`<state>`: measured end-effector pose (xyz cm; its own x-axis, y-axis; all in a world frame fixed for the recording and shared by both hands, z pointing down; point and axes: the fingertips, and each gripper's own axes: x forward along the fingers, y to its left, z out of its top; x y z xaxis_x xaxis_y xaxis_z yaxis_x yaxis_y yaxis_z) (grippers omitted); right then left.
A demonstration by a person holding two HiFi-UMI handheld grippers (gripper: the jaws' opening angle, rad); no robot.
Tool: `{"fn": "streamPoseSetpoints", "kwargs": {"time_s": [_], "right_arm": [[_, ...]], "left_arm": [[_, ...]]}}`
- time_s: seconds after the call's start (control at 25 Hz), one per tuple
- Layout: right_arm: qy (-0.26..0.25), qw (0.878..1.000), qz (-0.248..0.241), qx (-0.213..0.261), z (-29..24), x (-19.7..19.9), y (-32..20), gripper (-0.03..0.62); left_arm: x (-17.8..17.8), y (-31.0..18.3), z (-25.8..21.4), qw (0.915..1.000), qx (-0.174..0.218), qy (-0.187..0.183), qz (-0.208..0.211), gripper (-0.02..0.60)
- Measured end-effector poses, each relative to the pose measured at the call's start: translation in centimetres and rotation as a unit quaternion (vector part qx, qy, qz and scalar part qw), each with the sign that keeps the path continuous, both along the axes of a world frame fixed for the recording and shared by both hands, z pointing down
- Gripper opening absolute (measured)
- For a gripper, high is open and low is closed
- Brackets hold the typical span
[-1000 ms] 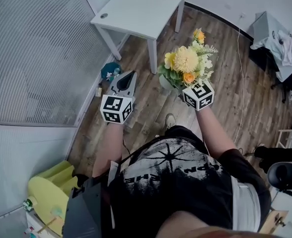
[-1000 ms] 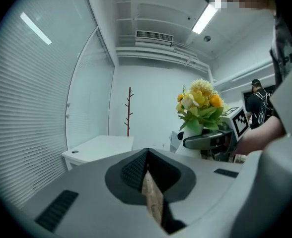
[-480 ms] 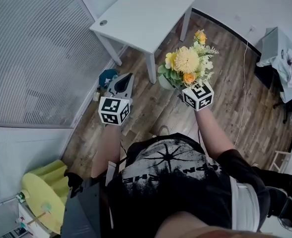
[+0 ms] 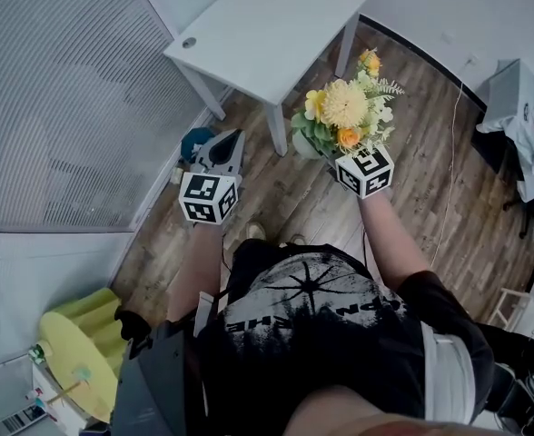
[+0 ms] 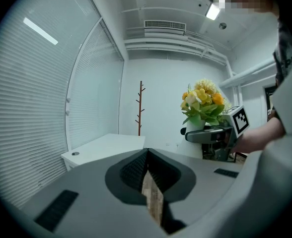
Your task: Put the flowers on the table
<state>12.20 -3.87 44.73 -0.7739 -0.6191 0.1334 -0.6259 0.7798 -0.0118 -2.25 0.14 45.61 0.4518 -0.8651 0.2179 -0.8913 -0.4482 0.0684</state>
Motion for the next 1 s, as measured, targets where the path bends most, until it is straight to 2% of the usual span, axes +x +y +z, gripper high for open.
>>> {"fn": "streamPoseSetpoints", "kwargs": {"time_s": [0.28,0.56,1.0], "right_arm": [[0.009,1.000,0.001,-0.004,0.8,-1.0,-2.4,0.256],[0.018,1.000,0.017,0.000,1.0,-3.2,-6.7,0.256],[0.007,0.997,0.078,0.009,-2.6,-6.6,-16.2,0.256]], "left_arm": [[-0.5,-2.9,0.9,0.9999,-0.004,0.003,0.009,0.012],[-2.5,-8.1,1.4,0.9995,-0.001,0.009,0.029,0.012],[-5.6,-18.9,-2.5,0.9956,0.008,0.000,0.094,0.012]]}}
